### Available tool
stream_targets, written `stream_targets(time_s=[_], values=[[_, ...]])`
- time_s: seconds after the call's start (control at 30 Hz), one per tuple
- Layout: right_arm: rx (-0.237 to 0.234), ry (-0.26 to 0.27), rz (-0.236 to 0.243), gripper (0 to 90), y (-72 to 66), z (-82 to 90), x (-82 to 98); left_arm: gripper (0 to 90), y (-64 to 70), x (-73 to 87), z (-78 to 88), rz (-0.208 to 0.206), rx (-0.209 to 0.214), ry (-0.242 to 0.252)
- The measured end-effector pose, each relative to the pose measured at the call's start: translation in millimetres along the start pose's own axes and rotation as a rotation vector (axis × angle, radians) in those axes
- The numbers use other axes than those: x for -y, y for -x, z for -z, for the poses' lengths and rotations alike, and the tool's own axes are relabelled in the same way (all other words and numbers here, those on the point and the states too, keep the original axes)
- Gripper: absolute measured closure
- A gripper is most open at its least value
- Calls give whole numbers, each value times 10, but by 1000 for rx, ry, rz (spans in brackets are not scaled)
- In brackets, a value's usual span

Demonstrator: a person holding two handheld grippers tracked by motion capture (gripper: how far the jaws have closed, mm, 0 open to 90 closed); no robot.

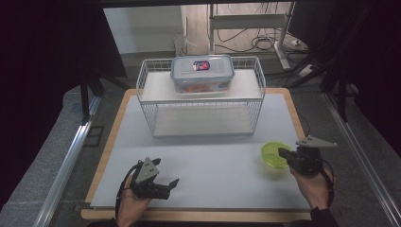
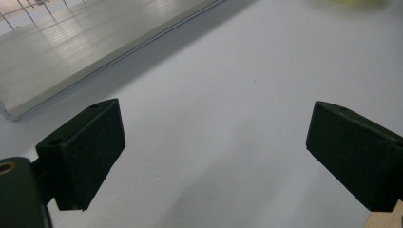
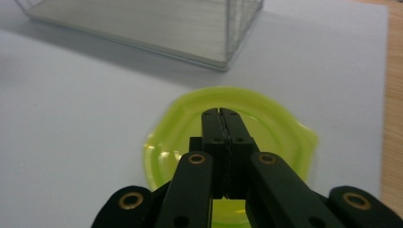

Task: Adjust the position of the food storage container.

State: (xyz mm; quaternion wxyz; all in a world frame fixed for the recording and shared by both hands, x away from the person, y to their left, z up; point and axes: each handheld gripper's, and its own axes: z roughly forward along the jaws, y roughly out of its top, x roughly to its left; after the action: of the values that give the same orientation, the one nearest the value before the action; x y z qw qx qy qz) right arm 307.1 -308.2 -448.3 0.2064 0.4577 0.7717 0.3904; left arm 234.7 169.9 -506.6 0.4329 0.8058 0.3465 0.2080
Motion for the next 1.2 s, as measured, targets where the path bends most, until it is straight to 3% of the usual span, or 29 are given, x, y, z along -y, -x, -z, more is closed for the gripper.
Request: stream_targets(time_s=[0.27, 0.43, 0.6, 1.2], values=[[113, 14, -53, 898, 272, 63, 60, 55, 3, 6, -14, 4, 3, -5], [150, -14, -77, 898, 409, 24, 131, 55, 10, 10, -34, 2, 8, -13], [149, -49, -96, 898, 474, -60, 183, 55, 15, 13, -44, 1, 9, -20], [145, -97, -103, 898, 417, -179, 205, 55, 19, 26, -71, 3, 19, -34]])
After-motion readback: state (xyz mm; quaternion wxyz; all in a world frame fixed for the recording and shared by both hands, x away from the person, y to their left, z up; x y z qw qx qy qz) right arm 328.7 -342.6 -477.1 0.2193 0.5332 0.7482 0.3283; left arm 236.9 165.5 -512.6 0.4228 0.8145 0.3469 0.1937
